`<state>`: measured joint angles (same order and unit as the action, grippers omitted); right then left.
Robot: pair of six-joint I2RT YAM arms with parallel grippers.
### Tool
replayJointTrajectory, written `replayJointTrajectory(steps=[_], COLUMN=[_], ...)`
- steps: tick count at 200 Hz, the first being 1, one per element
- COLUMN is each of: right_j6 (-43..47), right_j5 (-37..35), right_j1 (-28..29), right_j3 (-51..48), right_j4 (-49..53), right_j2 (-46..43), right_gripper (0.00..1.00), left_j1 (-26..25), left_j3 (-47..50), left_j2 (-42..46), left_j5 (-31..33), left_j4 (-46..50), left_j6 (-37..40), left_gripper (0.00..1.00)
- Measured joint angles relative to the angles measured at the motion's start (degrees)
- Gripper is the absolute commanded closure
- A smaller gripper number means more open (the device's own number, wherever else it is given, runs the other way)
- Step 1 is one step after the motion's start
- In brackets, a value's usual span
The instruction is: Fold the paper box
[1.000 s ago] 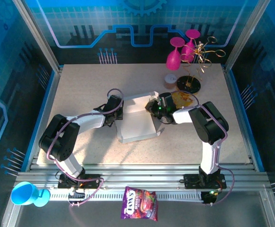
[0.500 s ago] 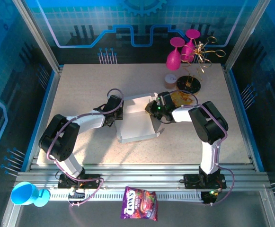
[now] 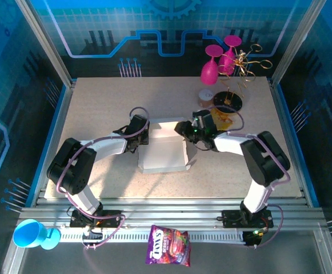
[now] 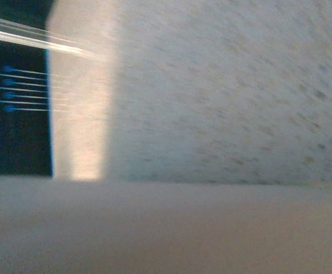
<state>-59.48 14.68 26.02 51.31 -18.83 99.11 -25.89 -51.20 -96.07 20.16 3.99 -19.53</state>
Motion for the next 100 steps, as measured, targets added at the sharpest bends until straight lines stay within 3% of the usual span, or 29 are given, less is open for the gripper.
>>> replayJointTrajectory(steps=[55,79,100], right_j6=[12.9,18.1,22.8], right_j5=[6.9,8.0,8.8], right_j1=[-10.9,-17.3,-20.5], right_j3=[0.2,0.7,2.7], right_j4=[4.7,7.3,9.5], right_j2=[-16.1,-15.5,-9.7], right_gripper=[0.66,0.72,0.77], left_j1=[-0.2,-0.2,-0.2], left_j3=[0.0,-0.1,-0.1], left_j2=[-0.2,-0.3,-0.5], left_j5=[0.0,0.0,0.0], left_j4=[-0.1,-0.2,-0.5], left_j6=[0.5,0.6,1.1], left_gripper=[1.0,1.0,1.0])
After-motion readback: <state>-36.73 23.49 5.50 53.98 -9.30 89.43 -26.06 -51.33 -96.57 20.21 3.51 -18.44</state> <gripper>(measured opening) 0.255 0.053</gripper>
